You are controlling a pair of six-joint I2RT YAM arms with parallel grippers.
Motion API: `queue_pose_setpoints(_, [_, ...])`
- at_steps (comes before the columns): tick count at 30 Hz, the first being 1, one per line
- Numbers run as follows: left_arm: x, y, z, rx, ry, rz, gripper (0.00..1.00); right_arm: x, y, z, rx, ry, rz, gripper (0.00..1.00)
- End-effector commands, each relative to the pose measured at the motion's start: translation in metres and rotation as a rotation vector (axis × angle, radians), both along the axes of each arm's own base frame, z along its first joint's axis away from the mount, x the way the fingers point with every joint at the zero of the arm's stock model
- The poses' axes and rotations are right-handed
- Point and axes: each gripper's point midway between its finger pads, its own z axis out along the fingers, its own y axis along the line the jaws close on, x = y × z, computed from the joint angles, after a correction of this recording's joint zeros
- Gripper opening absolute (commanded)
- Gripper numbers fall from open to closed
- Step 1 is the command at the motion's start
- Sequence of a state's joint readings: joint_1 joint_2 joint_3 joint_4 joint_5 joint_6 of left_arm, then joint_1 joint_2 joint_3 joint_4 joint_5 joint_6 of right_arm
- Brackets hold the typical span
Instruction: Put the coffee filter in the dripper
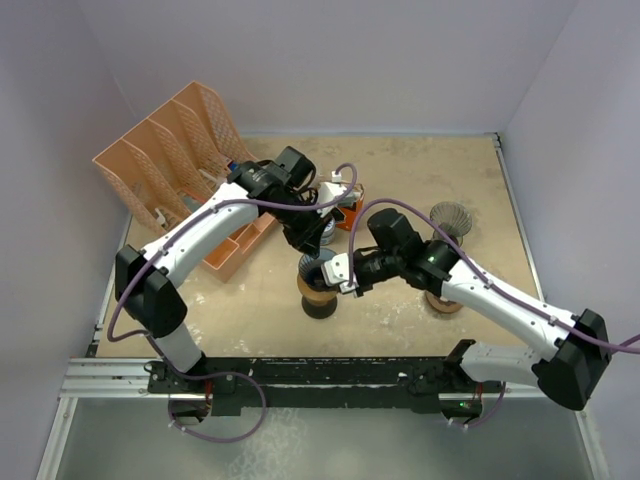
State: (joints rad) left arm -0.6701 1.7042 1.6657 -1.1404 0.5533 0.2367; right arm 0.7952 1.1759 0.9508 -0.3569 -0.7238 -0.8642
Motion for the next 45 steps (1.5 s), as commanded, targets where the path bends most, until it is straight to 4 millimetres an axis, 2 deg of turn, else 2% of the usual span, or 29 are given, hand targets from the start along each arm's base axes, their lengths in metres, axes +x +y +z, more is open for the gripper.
queue_pose_setpoints(1, [-0.026, 0.017, -0.02, 0.053, 0.048, -0.092, 0.0, 0.024, -0.008, -0.007, -0.086, -0.011, -0.12, 0.12])
queue_pose_setpoints(9, [-0.039, 0.024, -0.036, 0.031, 0.047, -0.138, 0.0, 0.025, -0.006, -0.009, -0.126, -0.011, -0.153, 0.1])
queue_pose_setpoints(24, [-0.048, 0.036, -0.053, 0.06, 0.044, -0.146, 0.0, 0.024, -0.016, -0.04, -0.166, -0.01, -0.191, 0.1])
queue_pose_setpoints(26, [-0.049, 0.038, -0.056, 0.064, 0.045, -0.149, 0.0, 0.022, -0.02, -0.05, -0.185, -0.004, -0.197, 0.1])
queue_pose_setpoints(32, [-0.053, 0.041, -0.062, 0.071, 0.058, -0.153, 0.0, 0.023, -0.023, -0.054, -0.198, -0.012, -0.209, 0.11])
queue_pose_setpoints(37, [-0.047, 0.034, -0.046, 0.047, 0.036, -0.16, 0.0, 0.023, -0.02, -0.042, -0.175, -0.027, -0.195, 0.17])
queue_pose_setpoints(38, [-0.044, 0.031, -0.041, 0.039, 0.027, -0.161, 0.0, 0.025, -0.015, -0.026, -0.14, -0.044, -0.186, 0.2])
queue_pose_setpoints(41, [-0.032, 0.021, -0.022, 0.008, -0.013, -0.16, 0.01, 0.027, -0.011, -0.007, -0.105, -0.069, -0.178, 0.3])
queue_pose_setpoints(45, [-0.019, 0.008, -0.003, -0.038, -0.061, -0.152, 0.11, 0.03, -0.01, 0.006, -0.094, -0.095, -0.176, 0.4])
